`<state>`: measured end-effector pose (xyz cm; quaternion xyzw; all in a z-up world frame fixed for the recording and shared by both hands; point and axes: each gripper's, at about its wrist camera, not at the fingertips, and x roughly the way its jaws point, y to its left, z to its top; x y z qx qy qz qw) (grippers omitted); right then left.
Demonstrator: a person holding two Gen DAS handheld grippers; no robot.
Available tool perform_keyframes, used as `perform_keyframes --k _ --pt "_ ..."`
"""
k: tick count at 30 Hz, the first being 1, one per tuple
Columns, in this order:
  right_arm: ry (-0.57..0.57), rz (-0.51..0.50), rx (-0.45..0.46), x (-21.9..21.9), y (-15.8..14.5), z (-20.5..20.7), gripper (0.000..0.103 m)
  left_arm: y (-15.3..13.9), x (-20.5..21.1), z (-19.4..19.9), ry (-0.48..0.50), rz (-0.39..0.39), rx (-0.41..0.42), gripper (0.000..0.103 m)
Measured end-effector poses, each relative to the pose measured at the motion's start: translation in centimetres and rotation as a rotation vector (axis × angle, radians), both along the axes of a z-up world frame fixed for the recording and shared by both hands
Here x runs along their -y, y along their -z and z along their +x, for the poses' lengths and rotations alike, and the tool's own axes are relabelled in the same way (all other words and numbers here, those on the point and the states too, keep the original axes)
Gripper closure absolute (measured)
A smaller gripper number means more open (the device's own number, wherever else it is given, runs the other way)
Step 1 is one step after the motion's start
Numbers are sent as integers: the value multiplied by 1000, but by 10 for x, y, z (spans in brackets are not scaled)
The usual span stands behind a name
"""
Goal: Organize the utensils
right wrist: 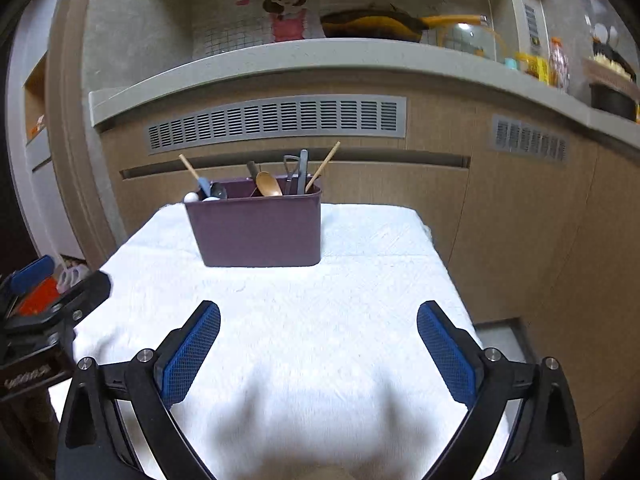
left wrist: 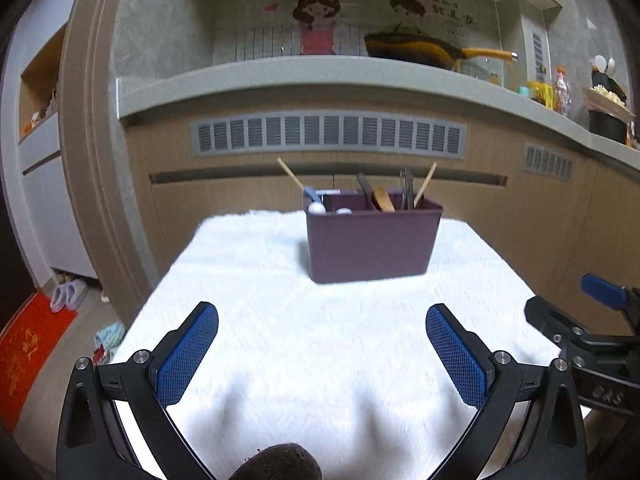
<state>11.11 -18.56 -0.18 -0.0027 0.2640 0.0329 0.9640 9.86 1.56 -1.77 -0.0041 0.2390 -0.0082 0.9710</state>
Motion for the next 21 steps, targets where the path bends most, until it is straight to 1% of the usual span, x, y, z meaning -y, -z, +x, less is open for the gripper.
perform_keyframes --k 3,6,21 --pt "13 -34 47 -2 -5 -9 4 0 2 -5 3 -1 4 0" --pt "24 -45 79 -2 -9 -13 3 -1 3 -8 8 4 9 0" --pt "8 -41 63 -2 -7 -11 2 -3 3 -8 2 13 0 0"
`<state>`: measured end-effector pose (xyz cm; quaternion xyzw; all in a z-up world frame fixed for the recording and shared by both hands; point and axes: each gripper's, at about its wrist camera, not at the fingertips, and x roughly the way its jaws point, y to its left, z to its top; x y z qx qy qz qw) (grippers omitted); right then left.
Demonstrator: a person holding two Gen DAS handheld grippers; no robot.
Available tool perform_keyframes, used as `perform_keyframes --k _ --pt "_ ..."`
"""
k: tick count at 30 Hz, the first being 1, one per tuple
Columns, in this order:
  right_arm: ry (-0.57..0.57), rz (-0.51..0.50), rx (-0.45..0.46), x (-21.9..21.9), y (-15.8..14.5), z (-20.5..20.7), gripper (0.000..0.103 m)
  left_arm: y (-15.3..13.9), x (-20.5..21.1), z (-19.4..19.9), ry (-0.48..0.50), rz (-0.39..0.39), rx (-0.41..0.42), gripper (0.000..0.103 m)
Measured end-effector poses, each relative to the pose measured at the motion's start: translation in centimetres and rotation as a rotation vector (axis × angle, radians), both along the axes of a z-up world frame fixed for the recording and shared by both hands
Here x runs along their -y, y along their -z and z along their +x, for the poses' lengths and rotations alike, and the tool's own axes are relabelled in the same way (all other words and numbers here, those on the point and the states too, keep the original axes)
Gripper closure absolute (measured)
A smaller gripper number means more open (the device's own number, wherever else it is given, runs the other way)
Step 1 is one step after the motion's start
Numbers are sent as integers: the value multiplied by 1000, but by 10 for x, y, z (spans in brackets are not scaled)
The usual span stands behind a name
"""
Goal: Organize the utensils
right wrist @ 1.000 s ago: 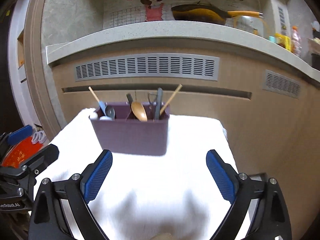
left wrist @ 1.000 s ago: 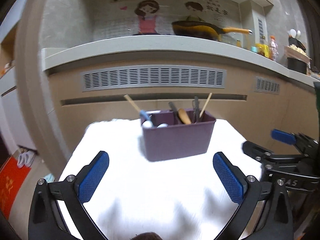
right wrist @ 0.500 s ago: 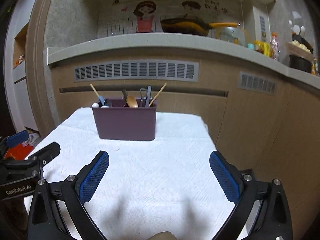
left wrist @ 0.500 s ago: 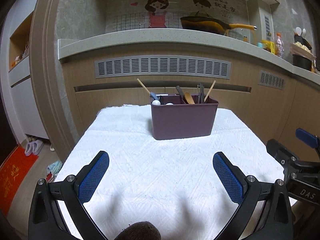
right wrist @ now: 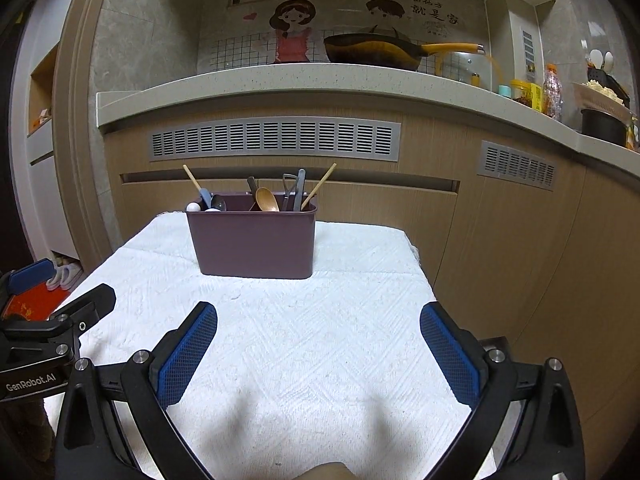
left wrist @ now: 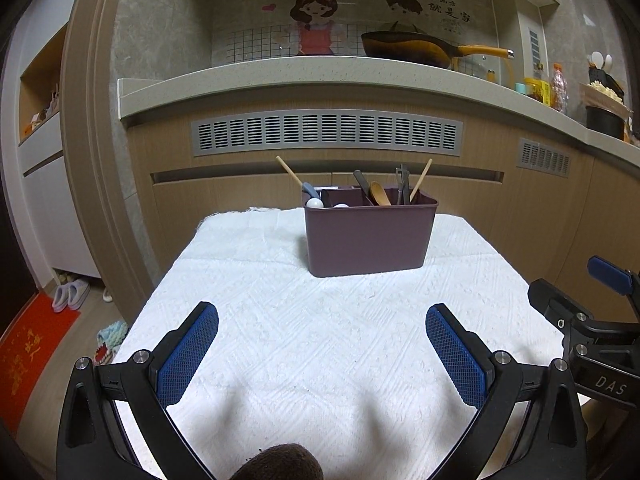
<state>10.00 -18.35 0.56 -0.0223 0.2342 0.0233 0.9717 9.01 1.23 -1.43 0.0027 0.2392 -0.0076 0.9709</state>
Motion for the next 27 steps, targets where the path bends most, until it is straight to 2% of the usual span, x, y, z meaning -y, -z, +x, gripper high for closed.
perform_keyframes --k 27 --pt "-12 0 -1 0 1 -1 2 -1 1 -4 9 11 7 0"
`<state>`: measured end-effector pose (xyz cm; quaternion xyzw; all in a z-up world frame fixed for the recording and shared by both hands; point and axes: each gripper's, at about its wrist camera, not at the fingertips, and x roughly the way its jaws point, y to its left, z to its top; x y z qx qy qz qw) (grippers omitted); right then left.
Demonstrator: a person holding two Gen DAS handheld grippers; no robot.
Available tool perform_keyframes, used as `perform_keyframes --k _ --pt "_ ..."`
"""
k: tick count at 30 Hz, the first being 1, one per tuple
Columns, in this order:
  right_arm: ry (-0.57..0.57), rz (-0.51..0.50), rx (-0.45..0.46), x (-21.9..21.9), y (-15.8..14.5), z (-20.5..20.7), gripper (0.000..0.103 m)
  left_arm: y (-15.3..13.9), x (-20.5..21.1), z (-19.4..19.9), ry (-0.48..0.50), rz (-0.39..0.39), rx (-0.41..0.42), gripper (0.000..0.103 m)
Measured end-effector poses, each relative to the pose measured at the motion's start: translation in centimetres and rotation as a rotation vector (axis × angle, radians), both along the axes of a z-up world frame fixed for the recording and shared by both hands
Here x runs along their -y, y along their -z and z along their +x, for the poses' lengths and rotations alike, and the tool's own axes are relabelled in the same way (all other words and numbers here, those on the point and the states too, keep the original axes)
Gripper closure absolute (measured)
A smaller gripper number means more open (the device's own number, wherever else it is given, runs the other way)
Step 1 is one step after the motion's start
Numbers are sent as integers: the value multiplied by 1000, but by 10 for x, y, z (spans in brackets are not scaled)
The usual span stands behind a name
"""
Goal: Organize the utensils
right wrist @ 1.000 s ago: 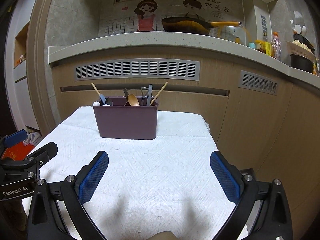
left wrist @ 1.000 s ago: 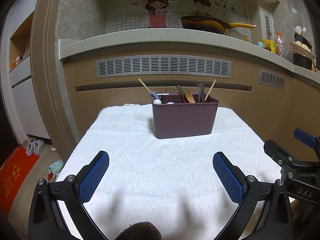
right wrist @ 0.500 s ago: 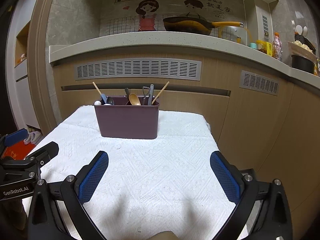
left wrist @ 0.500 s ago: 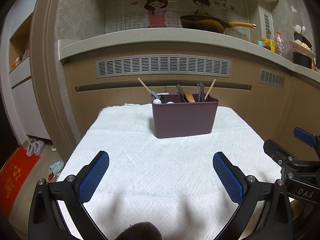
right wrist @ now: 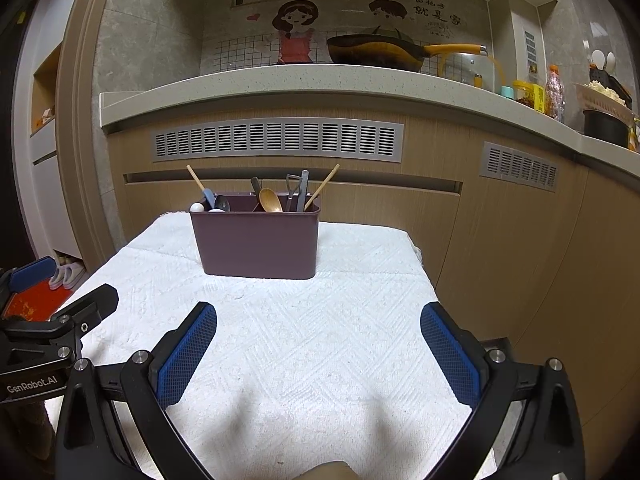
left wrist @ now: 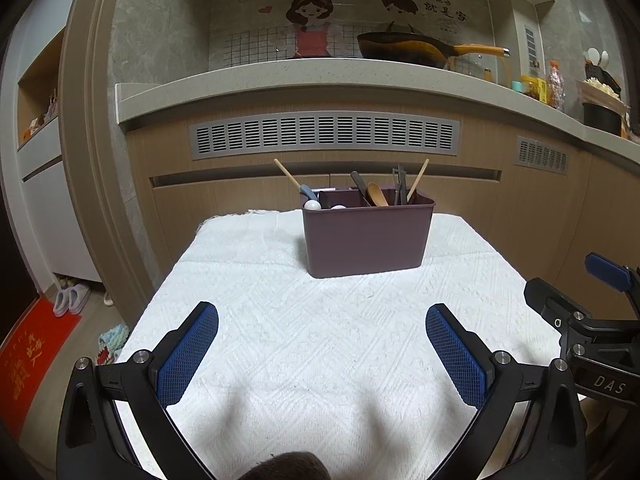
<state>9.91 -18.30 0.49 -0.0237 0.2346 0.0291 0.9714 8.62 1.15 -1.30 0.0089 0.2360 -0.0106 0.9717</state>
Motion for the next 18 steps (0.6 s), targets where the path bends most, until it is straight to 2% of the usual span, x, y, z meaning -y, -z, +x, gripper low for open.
perform_keyframes --k 18 --pt "3 21 -7 5 0 1 1 -1 0 2 -3 8 -2 0"
